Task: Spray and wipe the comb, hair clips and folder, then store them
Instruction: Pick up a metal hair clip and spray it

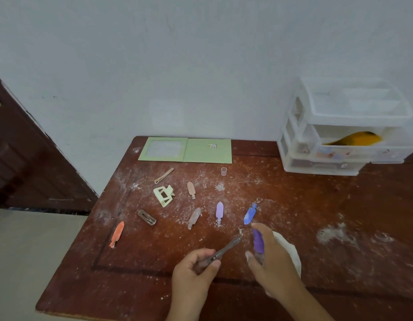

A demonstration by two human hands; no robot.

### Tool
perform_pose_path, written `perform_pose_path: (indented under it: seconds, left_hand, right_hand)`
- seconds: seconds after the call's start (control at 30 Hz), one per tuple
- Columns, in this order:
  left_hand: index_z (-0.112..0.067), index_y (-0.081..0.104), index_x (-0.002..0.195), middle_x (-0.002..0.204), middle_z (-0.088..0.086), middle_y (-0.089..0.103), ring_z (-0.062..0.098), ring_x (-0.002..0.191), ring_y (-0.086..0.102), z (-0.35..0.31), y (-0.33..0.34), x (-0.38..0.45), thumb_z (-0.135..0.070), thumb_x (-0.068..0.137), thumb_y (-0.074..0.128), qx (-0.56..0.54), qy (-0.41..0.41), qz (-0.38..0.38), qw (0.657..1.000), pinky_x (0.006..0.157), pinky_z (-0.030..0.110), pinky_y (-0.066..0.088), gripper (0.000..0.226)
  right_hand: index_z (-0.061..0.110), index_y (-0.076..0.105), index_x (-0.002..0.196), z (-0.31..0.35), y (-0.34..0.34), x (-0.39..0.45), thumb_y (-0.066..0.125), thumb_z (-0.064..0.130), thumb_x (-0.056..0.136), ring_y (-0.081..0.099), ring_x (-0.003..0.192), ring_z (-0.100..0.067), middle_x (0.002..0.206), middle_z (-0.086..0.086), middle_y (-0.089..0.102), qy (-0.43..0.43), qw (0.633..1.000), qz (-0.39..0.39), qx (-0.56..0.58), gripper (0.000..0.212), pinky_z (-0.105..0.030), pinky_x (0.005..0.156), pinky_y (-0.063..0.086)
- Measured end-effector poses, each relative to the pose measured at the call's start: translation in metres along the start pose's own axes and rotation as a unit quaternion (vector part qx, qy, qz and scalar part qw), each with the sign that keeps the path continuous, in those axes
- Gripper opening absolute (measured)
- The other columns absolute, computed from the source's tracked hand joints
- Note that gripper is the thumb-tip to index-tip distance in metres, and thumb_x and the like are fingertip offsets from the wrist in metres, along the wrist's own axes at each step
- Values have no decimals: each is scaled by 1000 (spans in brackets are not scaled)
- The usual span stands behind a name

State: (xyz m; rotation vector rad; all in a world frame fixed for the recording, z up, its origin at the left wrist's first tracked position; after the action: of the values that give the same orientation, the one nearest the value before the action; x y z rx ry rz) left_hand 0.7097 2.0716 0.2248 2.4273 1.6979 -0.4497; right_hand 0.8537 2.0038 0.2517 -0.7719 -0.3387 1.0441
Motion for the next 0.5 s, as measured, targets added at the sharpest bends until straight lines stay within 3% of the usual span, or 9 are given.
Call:
perform_pose_path:
  seconds: [0.07,0.17,0.23,0.33,0.5]
  left_hand:
    - [-18,66,69,52,-14,69,-7,54,62,0,1,0,10,72,67,-3,-2,3,1000,54,4,47,29]
    - [-17,65,68,50,-13,68,-7,51,61,-1,2,1,13,72,66,-6,-2,3,1000,52,4,46,30]
    - [-18,64,68,49,-13,67,-8,51,61,-2,2,1,12,72,66,-3,2,3,1000,51,4,46,30]
    - [-18,65,68,49,-12,67,-7,51,61,-3,1,2,11,72,66,-6,10,-4,1000,51,4,45,30]
    - [-23,66,67,52,-8,67,2,55,63,2,0,1,9,71,68,-4,15,-17,1000,54,7,48,32]
  right_hand:
    - [35,23,129,6,-1,-2,54,24,89,43,70,14,89,30,30,-9,1000,13,-6,52,4,67,34]
    - [33,25,132,11,11,-3,54,27,89,52,72,7,89,33,29,-37,996,75,-10,52,-1,64,37]
    - [30,26,133,10,21,-4,49,25,91,51,73,12,83,31,32,-56,994,93,-33,49,-3,62,35]
    - [25,27,132,8,23,-3,43,21,92,45,61,3,78,25,33,-60,995,62,-55,44,-5,59,34]
    - [24,29,132,11,18,-3,45,22,92,48,74,2,97,16,40,-40,998,32,-37,43,-3,65,36]
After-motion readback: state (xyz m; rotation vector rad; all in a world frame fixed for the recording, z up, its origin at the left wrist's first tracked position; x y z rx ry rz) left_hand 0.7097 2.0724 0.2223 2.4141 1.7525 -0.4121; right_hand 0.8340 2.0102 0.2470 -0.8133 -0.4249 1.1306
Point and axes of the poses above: each hand's wrist, its own x-axis towards the middle knuckle, its own y-axis out of the palm, z = x × y, the point moved 3 cm from there along x, towards the middle knuckle
